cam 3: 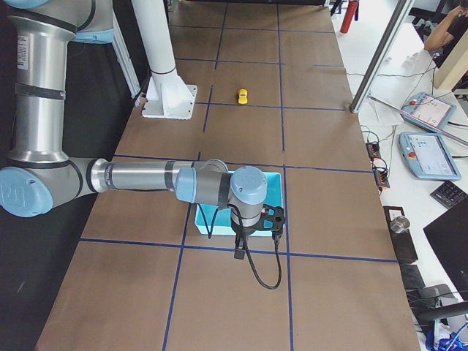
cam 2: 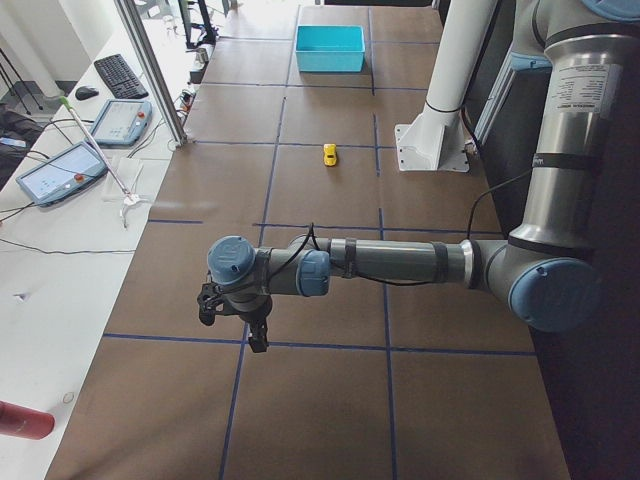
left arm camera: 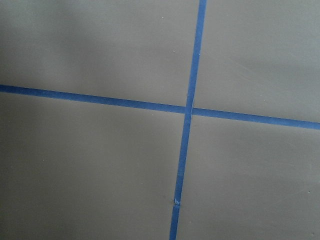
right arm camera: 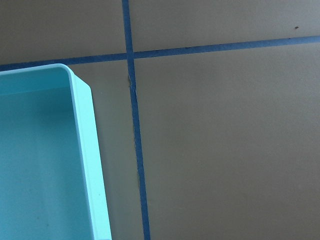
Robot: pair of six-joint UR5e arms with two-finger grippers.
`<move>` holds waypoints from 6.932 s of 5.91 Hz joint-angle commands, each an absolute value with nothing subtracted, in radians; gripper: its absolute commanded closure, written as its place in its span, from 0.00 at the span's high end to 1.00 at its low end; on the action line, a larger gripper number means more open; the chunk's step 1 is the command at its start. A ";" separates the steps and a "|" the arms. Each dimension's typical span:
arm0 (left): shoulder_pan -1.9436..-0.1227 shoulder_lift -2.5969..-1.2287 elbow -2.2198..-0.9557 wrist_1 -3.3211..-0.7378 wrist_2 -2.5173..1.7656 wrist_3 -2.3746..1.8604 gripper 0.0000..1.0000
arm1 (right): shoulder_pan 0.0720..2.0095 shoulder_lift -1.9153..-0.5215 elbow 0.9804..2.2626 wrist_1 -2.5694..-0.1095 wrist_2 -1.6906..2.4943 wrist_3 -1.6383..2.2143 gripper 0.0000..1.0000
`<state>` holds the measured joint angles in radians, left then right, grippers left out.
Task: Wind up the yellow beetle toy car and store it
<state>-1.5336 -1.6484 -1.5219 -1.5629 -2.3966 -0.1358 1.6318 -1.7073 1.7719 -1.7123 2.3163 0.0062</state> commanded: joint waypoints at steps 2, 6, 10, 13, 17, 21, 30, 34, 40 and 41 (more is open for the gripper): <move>-1.371 -1.651 -1.717 -1.551 -2.393 -0.143 1.00 | 1.632 -1.706 1.772 -1.712 2.316 0.006 1.00; -1.041 -1.774 -1.934 -1.559 -2.382 -0.144 1.00 | 1.632 -1.706 1.772 -1.712 2.316 0.009 1.00; -0.691 -2.032 -1.942 -1.548 -2.195 -0.141 1.00 | 1.632 -1.706 1.775 -1.712 2.316 0.009 1.00; -0.586 -2.393 -1.756 -1.393 -2.195 -0.133 1.00 | 1.631 -1.704 1.778 -1.709 2.318 0.012 1.00; -0.517 -2.594 -1.608 -1.108 -2.066 0.313 1.00 | 1.632 -1.706 1.770 -1.666 2.319 0.014 1.00; -0.459 -2.594 -1.507 -1.150 -1.769 0.497 1.00 | 1.632 -1.706 1.770 -1.666 2.319 0.014 1.00; -0.396 -2.527 -1.373 -1.387 -1.776 0.307 1.00 | 1.632 -1.707 1.770 -1.667 2.322 0.018 1.00; -0.396 -2.497 -1.399 -1.385 -1.776 0.301 1.00 | 1.632 -1.707 1.769 -1.669 2.322 0.020 1.00; -0.420 -2.494 -1.413 -1.436 -1.778 0.310 0.00 | 1.632 -1.706 1.758 -1.667 2.321 0.021 1.00; -0.442 -2.496 -1.436 -1.442 -1.779 0.311 0.00 | 1.632 -1.706 1.758 -1.667 2.321 0.023 1.00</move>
